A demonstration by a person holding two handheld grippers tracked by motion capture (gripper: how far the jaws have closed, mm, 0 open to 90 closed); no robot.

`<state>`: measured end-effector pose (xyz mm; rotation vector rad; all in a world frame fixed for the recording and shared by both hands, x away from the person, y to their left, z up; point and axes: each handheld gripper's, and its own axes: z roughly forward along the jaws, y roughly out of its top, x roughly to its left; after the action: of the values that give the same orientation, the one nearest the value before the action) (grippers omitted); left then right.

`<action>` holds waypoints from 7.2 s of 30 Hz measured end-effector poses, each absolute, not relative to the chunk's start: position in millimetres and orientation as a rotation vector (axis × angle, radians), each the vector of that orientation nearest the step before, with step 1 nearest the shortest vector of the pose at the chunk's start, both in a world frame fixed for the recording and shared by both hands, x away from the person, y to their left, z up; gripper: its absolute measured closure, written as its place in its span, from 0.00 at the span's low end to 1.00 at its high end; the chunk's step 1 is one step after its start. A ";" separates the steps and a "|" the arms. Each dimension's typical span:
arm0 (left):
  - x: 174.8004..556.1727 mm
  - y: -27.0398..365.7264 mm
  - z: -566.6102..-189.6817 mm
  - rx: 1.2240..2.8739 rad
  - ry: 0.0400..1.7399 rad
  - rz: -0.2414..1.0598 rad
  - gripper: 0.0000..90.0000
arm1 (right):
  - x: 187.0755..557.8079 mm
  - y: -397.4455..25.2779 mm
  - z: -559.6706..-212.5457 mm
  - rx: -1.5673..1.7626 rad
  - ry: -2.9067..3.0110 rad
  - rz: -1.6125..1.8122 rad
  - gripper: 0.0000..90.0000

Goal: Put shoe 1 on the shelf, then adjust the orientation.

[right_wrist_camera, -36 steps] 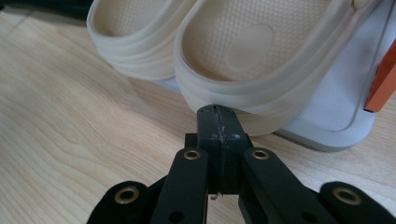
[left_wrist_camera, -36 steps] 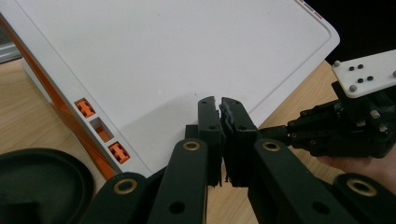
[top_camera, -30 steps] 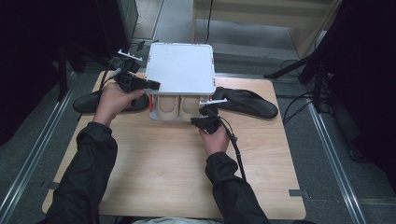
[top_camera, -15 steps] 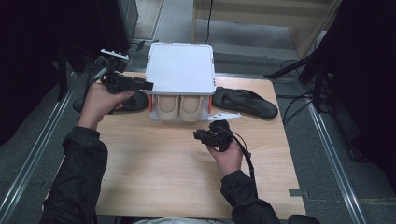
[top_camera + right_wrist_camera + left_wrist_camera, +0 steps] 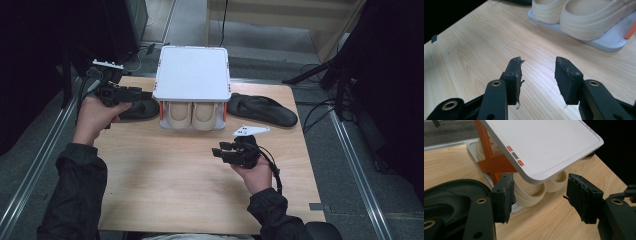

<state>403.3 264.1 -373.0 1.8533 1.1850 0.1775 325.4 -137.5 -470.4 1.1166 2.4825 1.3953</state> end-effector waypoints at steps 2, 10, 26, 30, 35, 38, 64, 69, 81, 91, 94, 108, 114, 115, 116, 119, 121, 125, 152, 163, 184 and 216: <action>400.9 266.2 -376.1 1.857 1.182 0.183 0.44 | 320.8 -141.2 -467.4 1.110 2.450 1.431 0.62; 396.3 276.1 -387.2 1.852 1.211 0.197 0.45 | 313.6 -151.8 -474.4 1.159 2.455 1.459 0.59; 394.6 300.3 -416.0 1.906 1.315 0.257 0.88 | 320.4 -156.1 -479.5 1.174 2.458 1.433 0.58; 398.0 311.6 -427.1 1.897 1.358 0.258 0.97 | 321.2 -154.9 -481.2 1.177 2.464 1.436 0.58; 403.3 325.0 -435.7 1.892 1.381 0.260 1.00 | 321.3 -153.2 -482.3 1.176 2.474 1.425 0.58; 409.9 340.3 -444.6 1.864 1.414 0.265 1.00 | 321.8 -152.4 -483.6 1.176 2.480 1.407 0.58; 453.4 400.6 -504.7 1.854 1.625 0.292 1.00 | 305.4 -161.6 -492.2 1.223 2.481 1.363 0.58; 452.2 399.4 -506.3 1.863 1.633 0.285 1.00 | 306.1 -163.6 -492.2 1.236 2.476 1.365 0.58; 439.1 391.3 -507.8 1.860 1.650 0.248 1.00 | 309.2 -161.7 -490.2 1.218 2.486 1.369 0.58; 419.4 382.9 -507.0 1.863 1.653 0.220 1.00 | 317.6 -154.9 -487.7 1.198 2.495 1.390 0.57; 412.9 379.9 -506.6 1.865 1.657 0.219 1.00 | 319.6 -152.5 -486.4 1.185 2.501 1.396 0.57; 380.1 360.9 -499.8 1.899 1.656 0.225 1.00 | 326.6 -137.6 -483.9 1.136 2.543 1.412 0.55; 367.3 350.6 -496.9 1.906 1.643 0.196 1.00 | 328.7 -131.9 -483.0 1.109 2.561 1.418 0.55; 364.7 348.6 -496.3 1.908 1.641 0.197 1.00 | 328.8 -131.4 -482.8 1.112 2.565 1.410 0.55; 362.0 346.2 -495.8 1.910 1.638 0.198 1.00 | 329.3 -130.8 -482.9 1.108 2.567 1.411 0.55; 355.2 338.7 -494.0 1.923 1.610 0.182 1.00 | 330.4 -130.7 -482.5 1.102 2.564 1.413 0.55; 352.3 332.8 -493.7 1.921 1.597 0.174 1.00 | 330.6 -131.0 -481.7 1.102 2.564 1.418 0.55; 349.5 318.8 -493.6 1.925 1.571 0.134 1.00 | 330.9 -132.4 -480.7 1.112 2.559 1.419 0.55; 344.8 289.3 -483.7 1.892 1.468 0.104 0.88 | 330.3 -134.2 -480.0 1.120 2.555 1.428 0.54; 359.2 316.2 -471.9 1.856 1.492 0.217 0.59 | 324.6 -143.0 -480.3 1.149 2.526 1.414 0.54; 397.9 302.6 -504.0 1.969 1.514 0.140 0.69 | 310.3 -170.7 -481.9 1.256 2.429 1.394 0.54; 358.3 295.7 -468.8 1.899 1.527 0.053 0.77 | 321.9 -166.6 -475.2 1.213 2.439 1.421 0.54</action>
<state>358.3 295.7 -468.8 1.8994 1.5266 0.0527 321.9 -166.6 -475.2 1.2135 2.4387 1.4210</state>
